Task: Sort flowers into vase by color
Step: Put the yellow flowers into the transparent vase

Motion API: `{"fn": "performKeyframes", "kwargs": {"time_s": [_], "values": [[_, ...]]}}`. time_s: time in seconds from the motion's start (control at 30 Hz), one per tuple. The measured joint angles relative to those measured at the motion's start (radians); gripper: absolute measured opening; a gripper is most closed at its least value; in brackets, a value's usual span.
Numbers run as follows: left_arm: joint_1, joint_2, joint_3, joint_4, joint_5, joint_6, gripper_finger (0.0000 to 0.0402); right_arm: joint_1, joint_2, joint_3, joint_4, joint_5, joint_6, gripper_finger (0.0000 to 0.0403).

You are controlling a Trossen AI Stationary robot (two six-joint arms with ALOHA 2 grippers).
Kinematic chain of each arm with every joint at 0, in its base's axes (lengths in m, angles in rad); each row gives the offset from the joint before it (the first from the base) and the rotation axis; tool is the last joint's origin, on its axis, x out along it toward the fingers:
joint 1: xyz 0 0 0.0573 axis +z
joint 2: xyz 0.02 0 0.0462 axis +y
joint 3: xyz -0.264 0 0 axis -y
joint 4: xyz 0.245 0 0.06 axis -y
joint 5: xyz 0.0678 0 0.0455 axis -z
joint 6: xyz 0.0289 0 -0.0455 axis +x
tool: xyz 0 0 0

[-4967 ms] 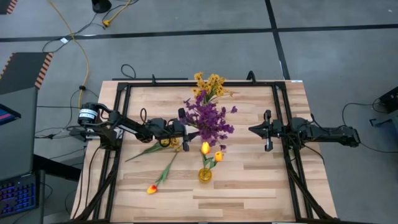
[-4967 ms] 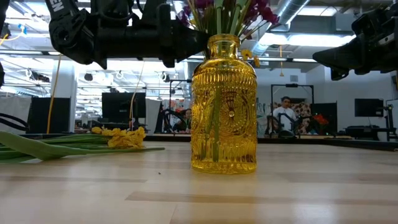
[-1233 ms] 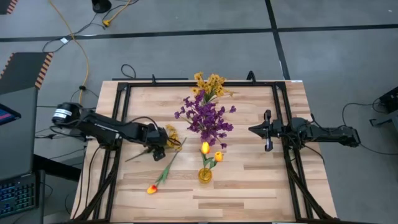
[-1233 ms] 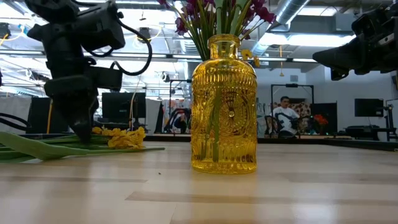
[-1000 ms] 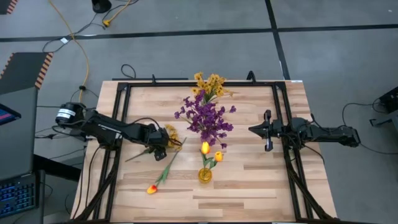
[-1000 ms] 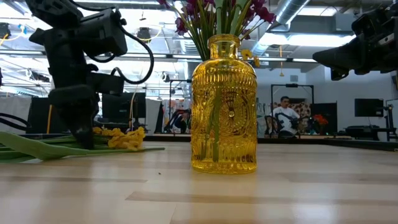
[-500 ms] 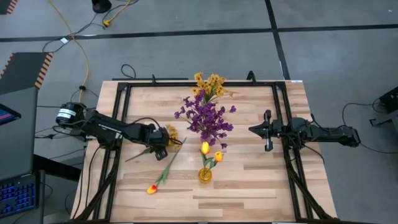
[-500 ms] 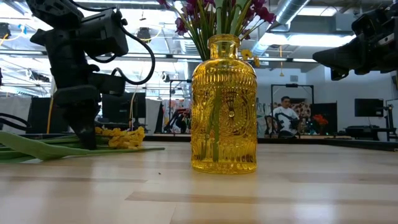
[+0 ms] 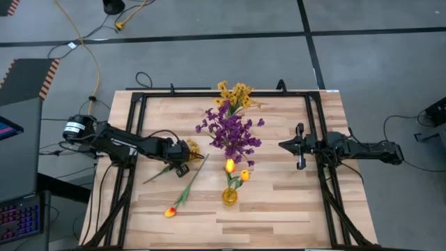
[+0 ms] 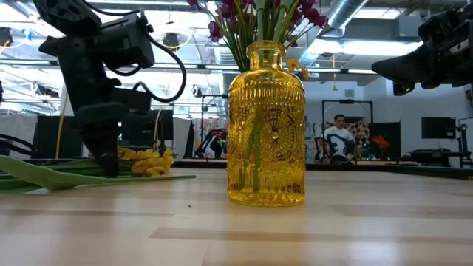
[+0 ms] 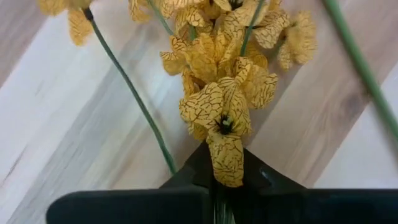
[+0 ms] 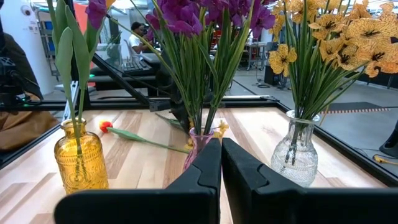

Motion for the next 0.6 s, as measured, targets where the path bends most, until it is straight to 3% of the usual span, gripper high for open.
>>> {"fn": "performKeyframes", "kwargs": {"time_s": [0.4, 0.6], "values": [[0.052, -0.019, 0.0, 0.092, -0.008, 0.04, 0.0002, 0.0, 0.0, 0.0, 0.0, 0.0, 0.0, 0.0043], [0.102, -0.143, 0.0, 0.096, -0.033, 0.061, 0.0001, 0.0, 0.0, 0.0, 0.0, 0.0, 0.0, 0.0043]]}}
